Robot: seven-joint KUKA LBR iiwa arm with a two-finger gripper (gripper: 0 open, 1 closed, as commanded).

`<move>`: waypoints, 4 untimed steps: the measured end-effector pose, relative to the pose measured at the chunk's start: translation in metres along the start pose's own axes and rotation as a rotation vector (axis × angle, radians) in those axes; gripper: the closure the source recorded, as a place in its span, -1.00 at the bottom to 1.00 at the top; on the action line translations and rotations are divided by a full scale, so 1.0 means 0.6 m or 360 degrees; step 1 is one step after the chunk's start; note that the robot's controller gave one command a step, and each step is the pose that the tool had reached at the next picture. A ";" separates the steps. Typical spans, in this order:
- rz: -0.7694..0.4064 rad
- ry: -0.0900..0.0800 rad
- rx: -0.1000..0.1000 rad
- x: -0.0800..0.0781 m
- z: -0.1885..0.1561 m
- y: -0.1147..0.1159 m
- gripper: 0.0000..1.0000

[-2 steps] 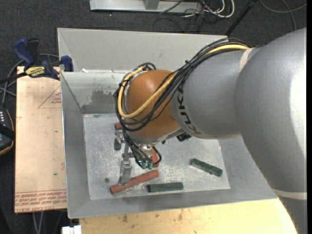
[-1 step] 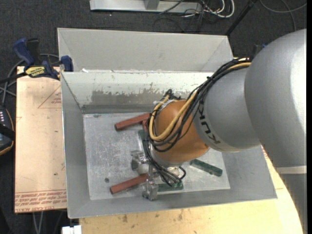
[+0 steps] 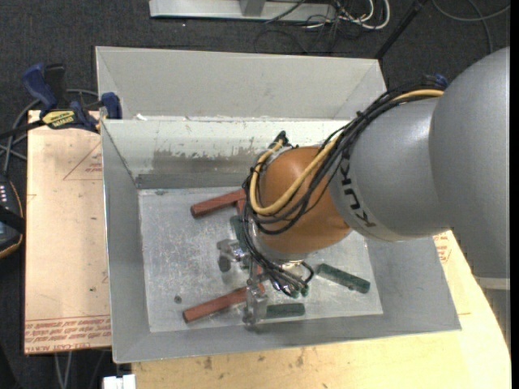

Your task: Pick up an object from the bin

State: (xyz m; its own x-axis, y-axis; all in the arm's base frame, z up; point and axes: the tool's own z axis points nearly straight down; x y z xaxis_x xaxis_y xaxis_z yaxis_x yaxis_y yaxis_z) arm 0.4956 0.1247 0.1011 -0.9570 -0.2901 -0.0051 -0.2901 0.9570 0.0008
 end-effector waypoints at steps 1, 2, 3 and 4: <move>-0.0150 0.0003 -0.0001 -0.024 0.002 0.007 -1.00; -0.0233 0.0002 -0.0001 -0.012 0.053 0.006 -1.00; -0.0228 0.0002 -0.0002 -0.014 0.052 0.006 -1.00; -0.0228 0.0005 -0.0002 -0.014 0.052 0.006 1.00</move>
Offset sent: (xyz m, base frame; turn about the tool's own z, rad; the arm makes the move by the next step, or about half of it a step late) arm 0.0118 0.0073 -0.0011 -0.0955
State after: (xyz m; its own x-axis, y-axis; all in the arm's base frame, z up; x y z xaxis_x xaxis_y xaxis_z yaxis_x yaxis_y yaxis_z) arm 0.5025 0.1308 0.0699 -0.9059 -0.4236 -0.0021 -0.4236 0.9059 0.0016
